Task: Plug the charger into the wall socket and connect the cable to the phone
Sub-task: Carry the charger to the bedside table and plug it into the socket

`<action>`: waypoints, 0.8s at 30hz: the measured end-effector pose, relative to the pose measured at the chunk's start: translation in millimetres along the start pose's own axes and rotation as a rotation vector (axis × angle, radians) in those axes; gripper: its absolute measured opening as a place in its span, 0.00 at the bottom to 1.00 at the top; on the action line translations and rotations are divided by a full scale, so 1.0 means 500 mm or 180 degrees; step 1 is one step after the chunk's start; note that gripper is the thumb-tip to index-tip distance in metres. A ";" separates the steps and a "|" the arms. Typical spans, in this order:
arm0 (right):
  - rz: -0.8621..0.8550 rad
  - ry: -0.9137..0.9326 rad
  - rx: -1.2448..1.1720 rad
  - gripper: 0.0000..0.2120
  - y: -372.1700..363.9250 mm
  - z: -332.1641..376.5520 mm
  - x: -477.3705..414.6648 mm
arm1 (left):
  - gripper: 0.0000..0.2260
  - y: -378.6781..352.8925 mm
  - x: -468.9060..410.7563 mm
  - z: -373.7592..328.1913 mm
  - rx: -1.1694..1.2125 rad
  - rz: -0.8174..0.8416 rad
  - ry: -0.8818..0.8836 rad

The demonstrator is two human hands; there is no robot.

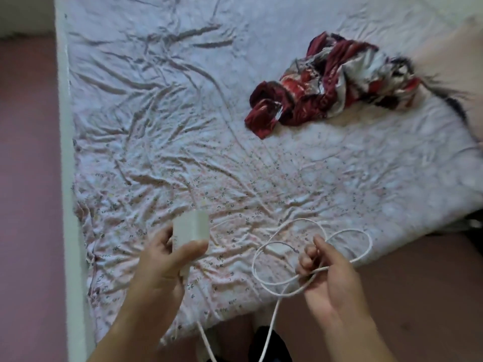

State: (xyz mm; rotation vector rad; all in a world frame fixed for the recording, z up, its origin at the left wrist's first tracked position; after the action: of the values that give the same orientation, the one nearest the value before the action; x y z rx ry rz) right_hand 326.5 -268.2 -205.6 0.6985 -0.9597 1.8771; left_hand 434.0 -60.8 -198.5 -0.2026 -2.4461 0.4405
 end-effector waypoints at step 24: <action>-0.0827 0.1291 -0.2194 0.09 0.476 0.428 0.471 | 0.20 -0.674 0.470 0.088 -0.1781 0.2784 0.0013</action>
State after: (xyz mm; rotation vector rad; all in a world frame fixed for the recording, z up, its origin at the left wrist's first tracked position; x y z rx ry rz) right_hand 27.2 -413.1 11.8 0.0189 -1.0897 1.2640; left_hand 210.0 -327.7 23.6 -1.5224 -2.3058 0.0834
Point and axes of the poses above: each hand's wrist, its own x-axis away from the middle knuckle, its own y-axis out of the back of the hand, z = x × y, the point moved 2 cm from there along -x, towards the middle knuckle, and after that the axes turned 3 degrees about x, right-handed, at the moved point
